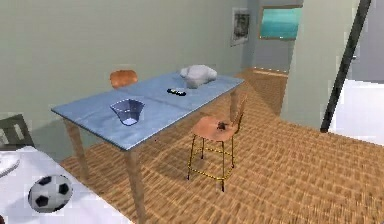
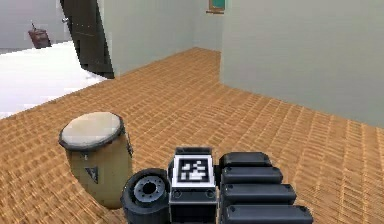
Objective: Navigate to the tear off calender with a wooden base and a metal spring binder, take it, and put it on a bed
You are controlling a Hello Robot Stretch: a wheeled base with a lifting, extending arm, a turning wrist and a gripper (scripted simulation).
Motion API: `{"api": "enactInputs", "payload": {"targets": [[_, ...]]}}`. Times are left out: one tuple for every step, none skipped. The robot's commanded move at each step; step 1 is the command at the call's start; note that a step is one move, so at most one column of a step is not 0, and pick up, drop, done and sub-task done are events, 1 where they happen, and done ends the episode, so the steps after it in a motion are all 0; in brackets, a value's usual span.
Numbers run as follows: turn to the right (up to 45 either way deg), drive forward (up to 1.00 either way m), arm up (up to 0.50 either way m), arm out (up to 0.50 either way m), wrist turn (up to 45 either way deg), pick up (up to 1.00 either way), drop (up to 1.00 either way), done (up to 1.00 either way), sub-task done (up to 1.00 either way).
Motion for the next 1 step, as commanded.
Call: {"api": "enactInputs", "payload": {"targets": [[3.0,0.0,0.0,0.0,0.0,0.0,0.0,0.0,0.0]]}}
